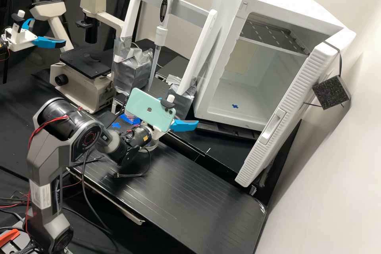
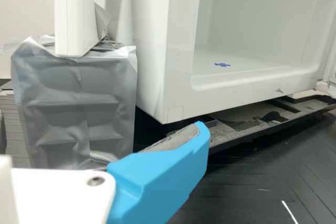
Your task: Open the lid
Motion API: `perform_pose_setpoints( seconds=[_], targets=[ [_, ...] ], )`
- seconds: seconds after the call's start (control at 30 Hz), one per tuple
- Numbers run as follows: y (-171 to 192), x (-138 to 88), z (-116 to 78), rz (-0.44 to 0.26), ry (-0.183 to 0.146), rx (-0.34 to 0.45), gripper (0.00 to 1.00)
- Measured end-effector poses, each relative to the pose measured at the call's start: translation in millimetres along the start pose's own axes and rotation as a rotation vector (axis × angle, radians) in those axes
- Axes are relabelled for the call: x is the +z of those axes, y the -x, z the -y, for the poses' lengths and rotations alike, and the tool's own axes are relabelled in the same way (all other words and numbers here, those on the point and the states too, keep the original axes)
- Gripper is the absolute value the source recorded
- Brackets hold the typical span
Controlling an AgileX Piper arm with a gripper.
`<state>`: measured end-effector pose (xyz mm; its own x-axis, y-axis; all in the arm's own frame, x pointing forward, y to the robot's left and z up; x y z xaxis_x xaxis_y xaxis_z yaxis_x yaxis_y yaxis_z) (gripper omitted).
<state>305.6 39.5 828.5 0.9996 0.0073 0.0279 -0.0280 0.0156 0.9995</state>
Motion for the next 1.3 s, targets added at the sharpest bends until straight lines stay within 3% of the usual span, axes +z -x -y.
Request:
perform_pose_setpoints(
  seconds=[0.4,0.57,0.73,0.87,1.03,1.1,1.3],
  targets=[
    [8,3,1.8,-0.004,0.001,0.008,1.0],
    [45,11,-1.9,-0.038,0.017,0.068,1.0],
    [98,16,-4.9,-0.052,0.002,0.11,1.0],
    [130,14,2.1,-0.09,0.02,0.079,1.0],
    [134,12,7.8,-0.166,0.077,-0.002,1.0],
    [133,16,10.5,-0.166,0.092,-0.038,1.0],
    [129,32,18.2,-0.111,0.089,-0.125,1.0]
  ],
)
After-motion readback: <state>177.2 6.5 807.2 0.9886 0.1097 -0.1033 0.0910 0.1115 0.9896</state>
